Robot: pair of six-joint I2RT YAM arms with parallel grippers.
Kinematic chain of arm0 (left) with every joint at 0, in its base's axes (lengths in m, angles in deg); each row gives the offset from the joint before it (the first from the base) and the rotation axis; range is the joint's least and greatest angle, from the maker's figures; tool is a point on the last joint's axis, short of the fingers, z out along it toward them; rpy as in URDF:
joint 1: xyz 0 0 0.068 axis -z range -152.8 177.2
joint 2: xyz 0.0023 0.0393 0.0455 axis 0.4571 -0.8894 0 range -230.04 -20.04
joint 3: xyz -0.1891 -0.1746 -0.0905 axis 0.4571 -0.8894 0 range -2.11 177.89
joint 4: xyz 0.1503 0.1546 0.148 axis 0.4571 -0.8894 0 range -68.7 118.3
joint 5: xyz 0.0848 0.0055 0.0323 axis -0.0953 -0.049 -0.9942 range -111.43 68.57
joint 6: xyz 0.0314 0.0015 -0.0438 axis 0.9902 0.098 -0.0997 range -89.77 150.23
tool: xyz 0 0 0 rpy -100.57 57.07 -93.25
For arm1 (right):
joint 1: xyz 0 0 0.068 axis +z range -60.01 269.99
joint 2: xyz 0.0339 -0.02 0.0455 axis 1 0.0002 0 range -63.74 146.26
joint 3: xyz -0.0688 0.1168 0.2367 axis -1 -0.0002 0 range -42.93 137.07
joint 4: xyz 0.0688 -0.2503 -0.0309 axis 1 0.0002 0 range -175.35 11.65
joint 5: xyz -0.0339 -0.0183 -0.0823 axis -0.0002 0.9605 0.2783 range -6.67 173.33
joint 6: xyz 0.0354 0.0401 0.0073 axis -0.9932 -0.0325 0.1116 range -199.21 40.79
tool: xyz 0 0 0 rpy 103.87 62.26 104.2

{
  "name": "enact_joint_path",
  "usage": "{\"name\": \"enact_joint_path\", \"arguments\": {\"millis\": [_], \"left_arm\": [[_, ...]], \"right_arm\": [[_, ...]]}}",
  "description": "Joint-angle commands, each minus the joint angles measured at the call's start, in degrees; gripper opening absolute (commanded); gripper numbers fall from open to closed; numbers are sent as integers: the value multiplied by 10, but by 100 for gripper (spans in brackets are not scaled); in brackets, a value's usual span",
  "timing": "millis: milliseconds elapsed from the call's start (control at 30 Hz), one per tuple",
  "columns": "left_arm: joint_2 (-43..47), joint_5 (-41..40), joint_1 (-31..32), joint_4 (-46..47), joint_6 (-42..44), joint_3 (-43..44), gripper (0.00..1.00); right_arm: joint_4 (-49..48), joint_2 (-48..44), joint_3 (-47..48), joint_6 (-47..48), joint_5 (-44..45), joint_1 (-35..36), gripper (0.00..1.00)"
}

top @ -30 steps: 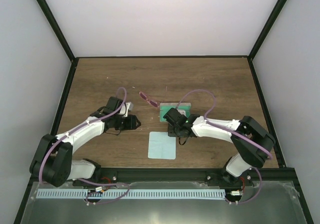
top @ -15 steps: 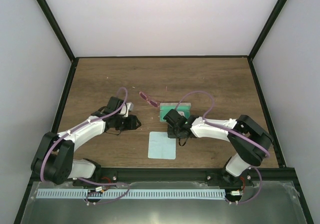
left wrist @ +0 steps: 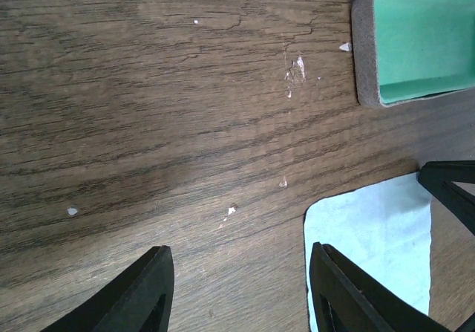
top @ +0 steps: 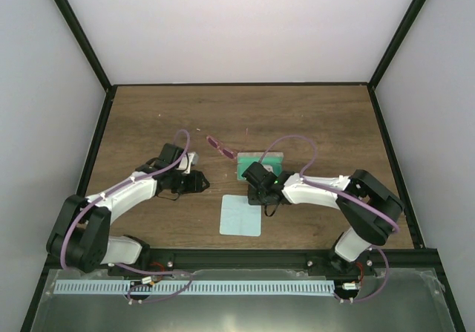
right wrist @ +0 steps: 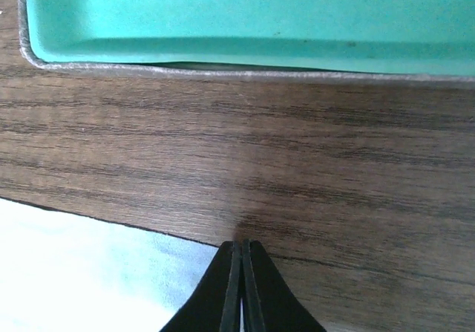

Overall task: Organize the sunglasses
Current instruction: Fold the glasses cleaning cloth at the center of the board.

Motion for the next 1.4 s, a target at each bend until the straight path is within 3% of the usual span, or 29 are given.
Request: {"name": "enact_joint_path", "arguments": {"millis": [0,167,600,867,1367], "left_arm": [[-6,4,1,14,8,-3,51],[7,23,11,21,17,1,51],[-27,-59,144,2,20,24,52],[-74,-102,168,-9,38,53,52],[-161,-88,193,-4,69,99,49]], "right_arm": [[33,9,4,-7,-6,6,1],[41,1,17,-8,-1,6,1],[44,7,18,-18,-1,6,1],[46,-1,12,-21,-1,6,1],[53,-11,4,-23,3,6,1]]}}
